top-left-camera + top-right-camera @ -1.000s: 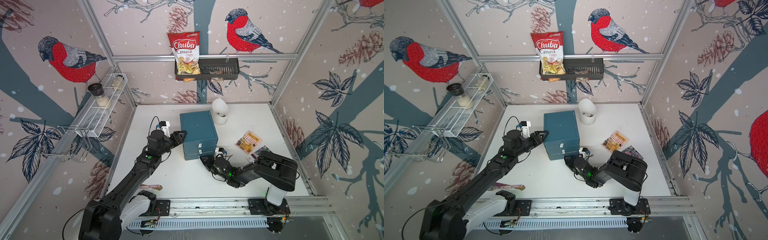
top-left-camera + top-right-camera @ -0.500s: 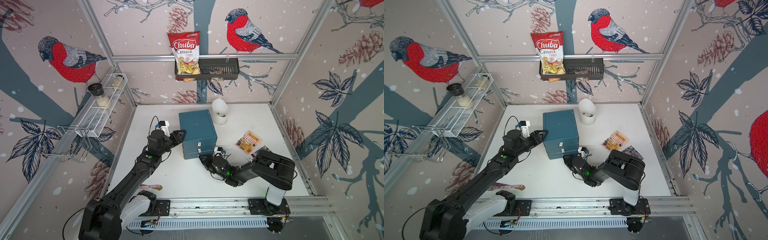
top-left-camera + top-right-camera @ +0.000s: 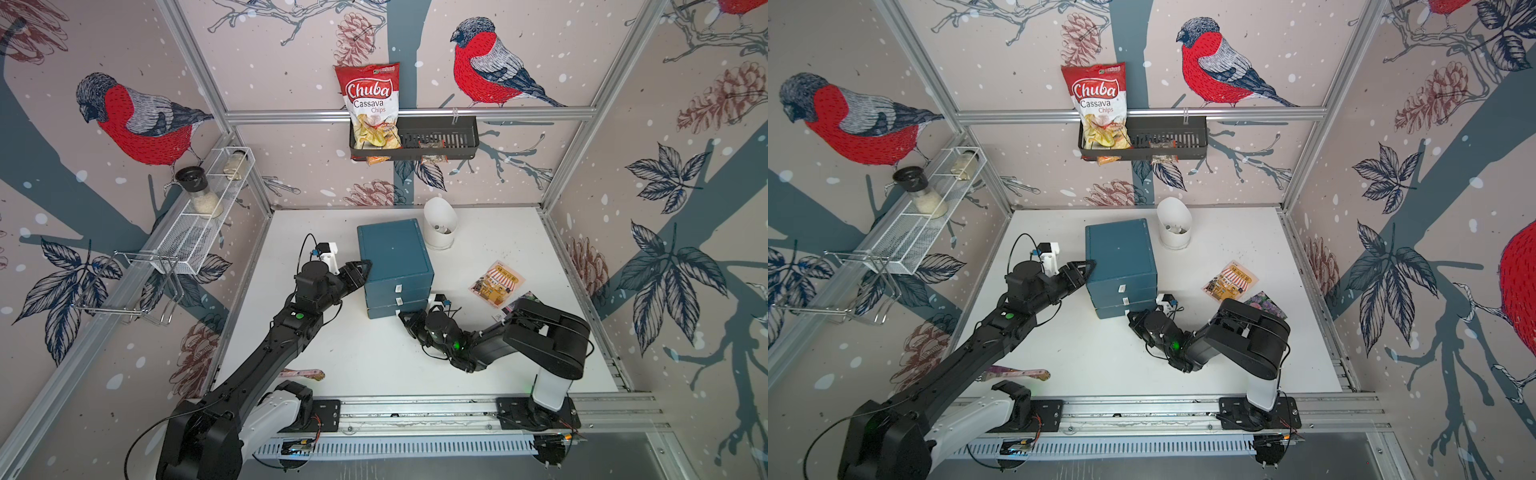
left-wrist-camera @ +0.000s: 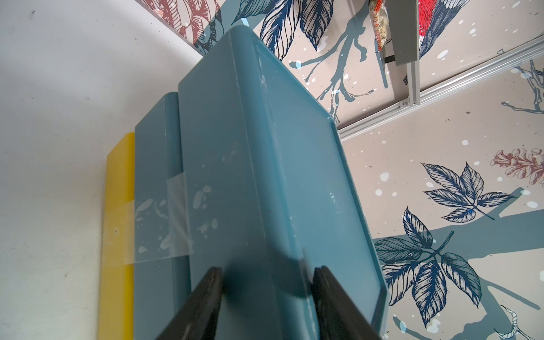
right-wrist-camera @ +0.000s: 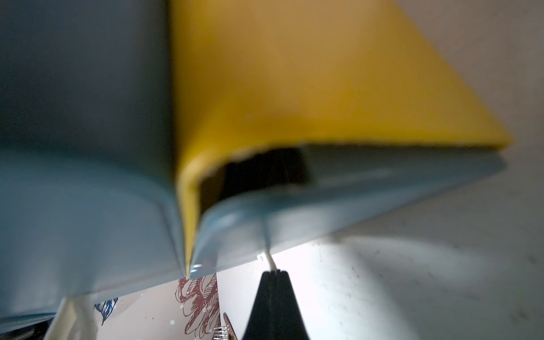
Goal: Take the seed bags out of the drawer
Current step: Open the drawer in the storage box.
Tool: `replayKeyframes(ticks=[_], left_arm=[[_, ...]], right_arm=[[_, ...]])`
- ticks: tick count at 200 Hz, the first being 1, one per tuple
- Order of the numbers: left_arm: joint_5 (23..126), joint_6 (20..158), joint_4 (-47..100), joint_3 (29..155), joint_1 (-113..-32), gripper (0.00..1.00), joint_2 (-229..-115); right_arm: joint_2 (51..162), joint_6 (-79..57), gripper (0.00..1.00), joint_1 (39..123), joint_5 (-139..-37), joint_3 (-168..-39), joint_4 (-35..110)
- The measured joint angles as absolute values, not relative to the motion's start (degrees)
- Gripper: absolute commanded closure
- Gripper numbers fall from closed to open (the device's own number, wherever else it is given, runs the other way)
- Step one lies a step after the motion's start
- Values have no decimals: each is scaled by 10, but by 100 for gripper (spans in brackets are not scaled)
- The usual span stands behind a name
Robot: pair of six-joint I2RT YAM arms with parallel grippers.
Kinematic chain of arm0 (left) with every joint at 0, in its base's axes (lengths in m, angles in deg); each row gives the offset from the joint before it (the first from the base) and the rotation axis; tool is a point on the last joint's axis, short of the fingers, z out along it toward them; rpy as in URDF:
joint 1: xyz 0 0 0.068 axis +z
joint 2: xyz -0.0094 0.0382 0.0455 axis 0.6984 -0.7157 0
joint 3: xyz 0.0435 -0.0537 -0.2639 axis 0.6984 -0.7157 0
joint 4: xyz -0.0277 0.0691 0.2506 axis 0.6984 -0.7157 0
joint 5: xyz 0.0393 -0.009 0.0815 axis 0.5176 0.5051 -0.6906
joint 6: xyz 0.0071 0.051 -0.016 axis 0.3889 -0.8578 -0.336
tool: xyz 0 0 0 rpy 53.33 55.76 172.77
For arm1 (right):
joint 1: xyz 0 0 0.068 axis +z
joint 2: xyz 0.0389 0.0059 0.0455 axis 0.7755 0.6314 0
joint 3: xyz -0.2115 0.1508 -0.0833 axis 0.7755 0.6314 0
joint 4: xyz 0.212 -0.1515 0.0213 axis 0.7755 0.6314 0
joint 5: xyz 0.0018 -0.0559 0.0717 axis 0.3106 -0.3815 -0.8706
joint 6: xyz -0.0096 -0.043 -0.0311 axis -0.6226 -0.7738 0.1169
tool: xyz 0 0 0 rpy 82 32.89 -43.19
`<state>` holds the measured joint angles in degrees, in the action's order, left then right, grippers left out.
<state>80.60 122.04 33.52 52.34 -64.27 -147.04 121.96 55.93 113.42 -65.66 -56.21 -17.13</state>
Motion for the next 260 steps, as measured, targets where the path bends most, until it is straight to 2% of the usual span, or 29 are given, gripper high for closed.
replayKeyframes(ticks=[46,98,155,202,246,253,260], left_arm=[[811,1221,342,522,-643,48,-1475],[847,1218,344,526,-643,48,-1481],[862,1221,357,518,-643,48,-1483],[855,1235,362,509,-643,46,-1474],[857,1242,356,511,-643,45,-1473],[857,1242,354,511,-643,45,-1473],[857,1245,353,511,-643,45,-1473]], right_arm=[[1132,550,100,1140,-682,-543,-96],[997,537,100,1187,-656,-578,189],[958,534,100,1277,-594,-647,435],[941,560,100,1323,-564,-665,534],[934,557,100,1344,-560,-663,556],[934,557,92,1347,-560,-664,560],[932,557,75,1351,-559,-667,568]])
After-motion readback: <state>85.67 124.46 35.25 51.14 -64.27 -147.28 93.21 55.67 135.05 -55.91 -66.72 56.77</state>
